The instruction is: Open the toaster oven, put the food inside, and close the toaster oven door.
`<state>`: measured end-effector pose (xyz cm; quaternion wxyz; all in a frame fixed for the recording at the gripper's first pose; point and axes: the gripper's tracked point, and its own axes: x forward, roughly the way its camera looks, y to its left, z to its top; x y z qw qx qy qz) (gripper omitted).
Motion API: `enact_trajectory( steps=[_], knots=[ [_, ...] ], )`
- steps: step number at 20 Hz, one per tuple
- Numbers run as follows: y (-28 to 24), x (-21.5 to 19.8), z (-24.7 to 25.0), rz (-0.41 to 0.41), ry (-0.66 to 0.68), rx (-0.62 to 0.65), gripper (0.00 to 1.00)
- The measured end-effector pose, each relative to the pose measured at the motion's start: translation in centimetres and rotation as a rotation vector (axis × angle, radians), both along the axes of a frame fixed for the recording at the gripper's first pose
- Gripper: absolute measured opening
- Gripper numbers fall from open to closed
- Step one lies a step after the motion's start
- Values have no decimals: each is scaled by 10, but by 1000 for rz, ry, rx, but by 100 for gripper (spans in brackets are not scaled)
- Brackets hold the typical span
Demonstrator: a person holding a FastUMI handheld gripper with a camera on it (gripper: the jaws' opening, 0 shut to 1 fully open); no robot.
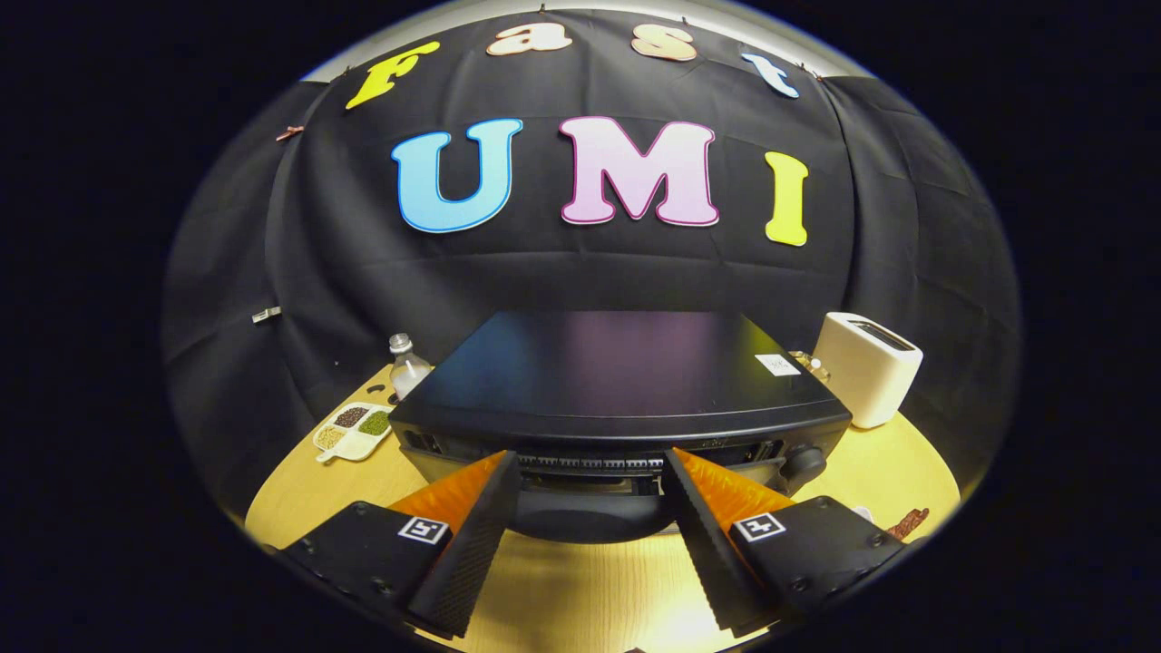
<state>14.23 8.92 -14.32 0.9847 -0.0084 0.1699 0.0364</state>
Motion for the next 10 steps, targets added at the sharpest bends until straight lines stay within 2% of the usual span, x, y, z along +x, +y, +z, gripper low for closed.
enact_trajectory(
  steps=[10],
  knots=[
    [-1,1,-3,4,19,9,98]
  ],
)
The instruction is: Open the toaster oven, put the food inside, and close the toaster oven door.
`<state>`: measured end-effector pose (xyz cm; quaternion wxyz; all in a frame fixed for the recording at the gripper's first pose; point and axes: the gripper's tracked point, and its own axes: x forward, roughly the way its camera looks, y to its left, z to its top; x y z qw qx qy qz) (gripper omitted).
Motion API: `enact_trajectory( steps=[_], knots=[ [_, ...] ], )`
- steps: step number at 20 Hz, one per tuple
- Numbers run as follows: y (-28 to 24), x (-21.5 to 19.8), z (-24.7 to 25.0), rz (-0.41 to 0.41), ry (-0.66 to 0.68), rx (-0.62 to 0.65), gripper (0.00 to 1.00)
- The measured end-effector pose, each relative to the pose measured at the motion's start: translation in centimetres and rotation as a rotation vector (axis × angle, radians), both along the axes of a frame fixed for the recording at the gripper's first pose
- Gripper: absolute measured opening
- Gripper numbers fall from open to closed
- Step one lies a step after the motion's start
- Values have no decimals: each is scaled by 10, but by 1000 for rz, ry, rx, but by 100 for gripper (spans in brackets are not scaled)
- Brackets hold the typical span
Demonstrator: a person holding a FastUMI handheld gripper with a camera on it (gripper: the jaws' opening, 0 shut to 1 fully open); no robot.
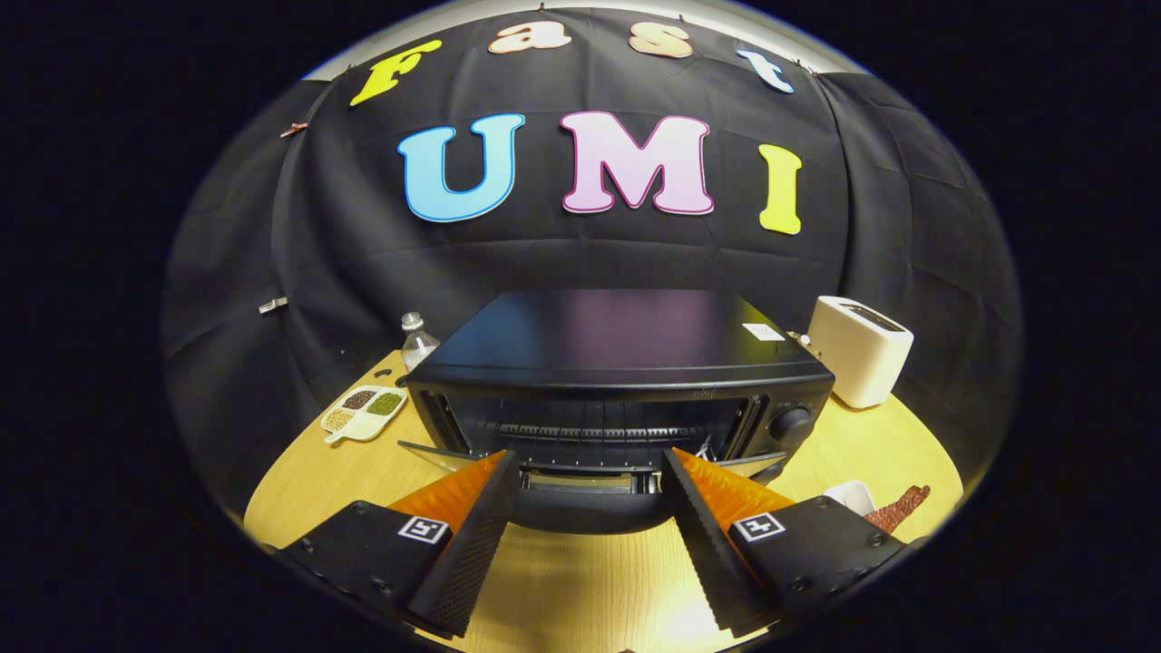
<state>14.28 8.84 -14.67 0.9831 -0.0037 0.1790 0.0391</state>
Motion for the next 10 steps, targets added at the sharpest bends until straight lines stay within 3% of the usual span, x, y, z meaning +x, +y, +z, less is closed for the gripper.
enact_trajectory(
  steps=[10],
  knots=[
    [-3,-7,-11,25,60,-51,96]
  ],
)
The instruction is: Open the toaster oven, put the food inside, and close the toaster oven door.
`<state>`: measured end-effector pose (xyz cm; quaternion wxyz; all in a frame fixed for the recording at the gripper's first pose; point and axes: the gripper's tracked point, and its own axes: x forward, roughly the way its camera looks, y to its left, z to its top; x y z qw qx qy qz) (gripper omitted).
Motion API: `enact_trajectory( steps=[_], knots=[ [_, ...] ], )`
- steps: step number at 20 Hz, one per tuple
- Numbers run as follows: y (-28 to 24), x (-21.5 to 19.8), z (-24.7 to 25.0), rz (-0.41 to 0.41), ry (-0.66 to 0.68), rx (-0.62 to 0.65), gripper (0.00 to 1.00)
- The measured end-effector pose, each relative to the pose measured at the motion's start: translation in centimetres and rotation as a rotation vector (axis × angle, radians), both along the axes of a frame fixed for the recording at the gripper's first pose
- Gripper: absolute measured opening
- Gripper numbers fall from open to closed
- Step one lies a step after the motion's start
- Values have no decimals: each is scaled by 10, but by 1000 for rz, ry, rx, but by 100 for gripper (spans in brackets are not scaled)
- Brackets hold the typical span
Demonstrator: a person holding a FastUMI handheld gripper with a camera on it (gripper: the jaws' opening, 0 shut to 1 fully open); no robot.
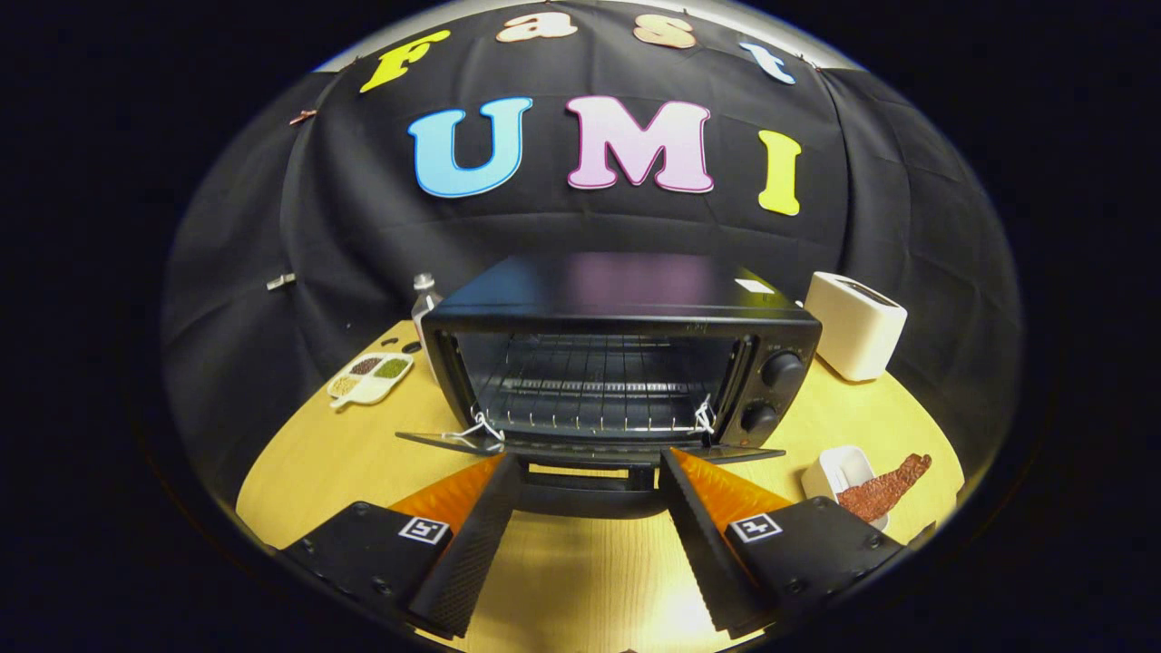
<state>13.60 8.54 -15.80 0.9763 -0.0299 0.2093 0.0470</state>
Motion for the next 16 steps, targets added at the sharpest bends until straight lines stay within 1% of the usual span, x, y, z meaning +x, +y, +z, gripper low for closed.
enact_trajectory(
  steps=[3,7,9,13,16],
  knots=[
    [-1,1,-3,19,34,-25,96],
    [0,-8,-17,16,160,13,96],
    [-4,-11,-29,11,197,1,97],
    [-8,-17,-19,56,156,-18,97],
    [-15,-23,8,90,107,-24,97]
  ],
)
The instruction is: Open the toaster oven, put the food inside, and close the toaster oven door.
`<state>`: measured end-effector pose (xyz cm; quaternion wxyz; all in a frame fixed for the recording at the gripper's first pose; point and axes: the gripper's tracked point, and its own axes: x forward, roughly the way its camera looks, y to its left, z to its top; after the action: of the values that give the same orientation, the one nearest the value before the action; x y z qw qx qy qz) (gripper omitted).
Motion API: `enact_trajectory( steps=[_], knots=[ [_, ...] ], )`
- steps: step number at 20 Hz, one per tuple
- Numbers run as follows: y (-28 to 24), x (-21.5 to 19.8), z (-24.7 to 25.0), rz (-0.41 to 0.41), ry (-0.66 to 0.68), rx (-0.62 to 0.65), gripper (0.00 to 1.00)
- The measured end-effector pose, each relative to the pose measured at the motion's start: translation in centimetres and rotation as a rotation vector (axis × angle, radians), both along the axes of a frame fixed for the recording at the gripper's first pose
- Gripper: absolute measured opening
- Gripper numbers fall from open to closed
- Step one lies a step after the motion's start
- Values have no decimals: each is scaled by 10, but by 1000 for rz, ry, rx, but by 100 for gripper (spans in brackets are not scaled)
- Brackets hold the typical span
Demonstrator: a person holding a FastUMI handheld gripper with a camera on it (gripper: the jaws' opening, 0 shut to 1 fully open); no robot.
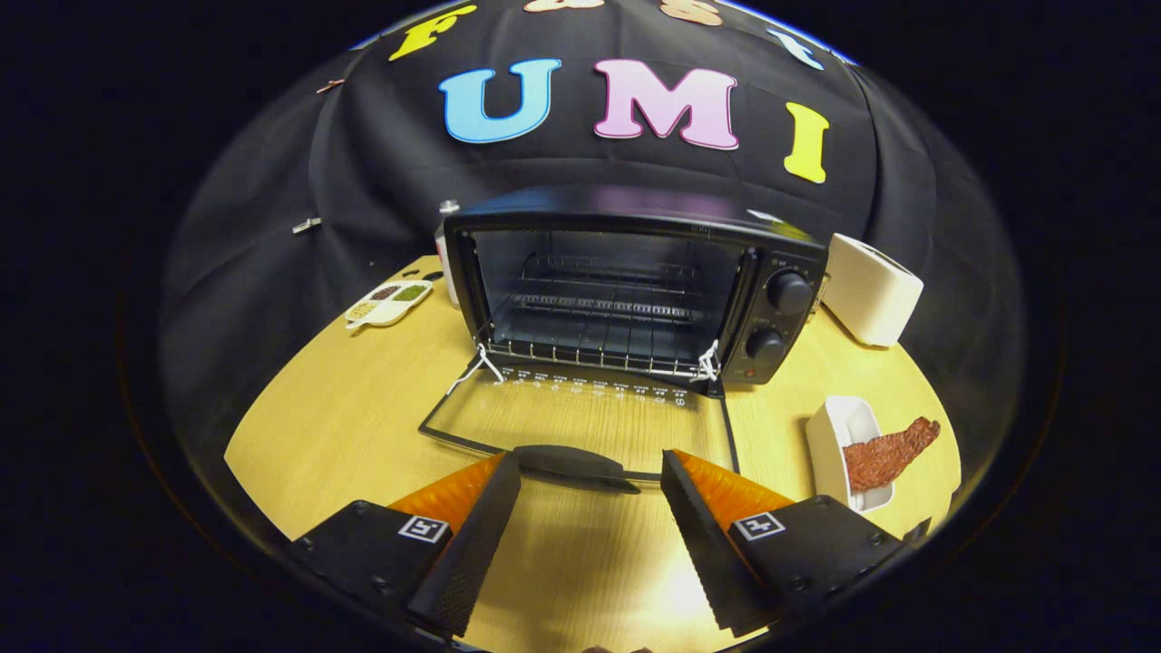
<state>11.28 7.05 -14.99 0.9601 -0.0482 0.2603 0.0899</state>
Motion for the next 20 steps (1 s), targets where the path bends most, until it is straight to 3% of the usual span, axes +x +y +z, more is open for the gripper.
enact_trajectory(
  steps=[4,10,15,20],
  knots=[
    [-24,3,48,23,-72,-10,98],
    [-83,14,107,-11,-134,36,97],
    [-149,23,127,-17,-120,54,97],
    [-222,28,112,-63,-37,108,97]
  ],
)
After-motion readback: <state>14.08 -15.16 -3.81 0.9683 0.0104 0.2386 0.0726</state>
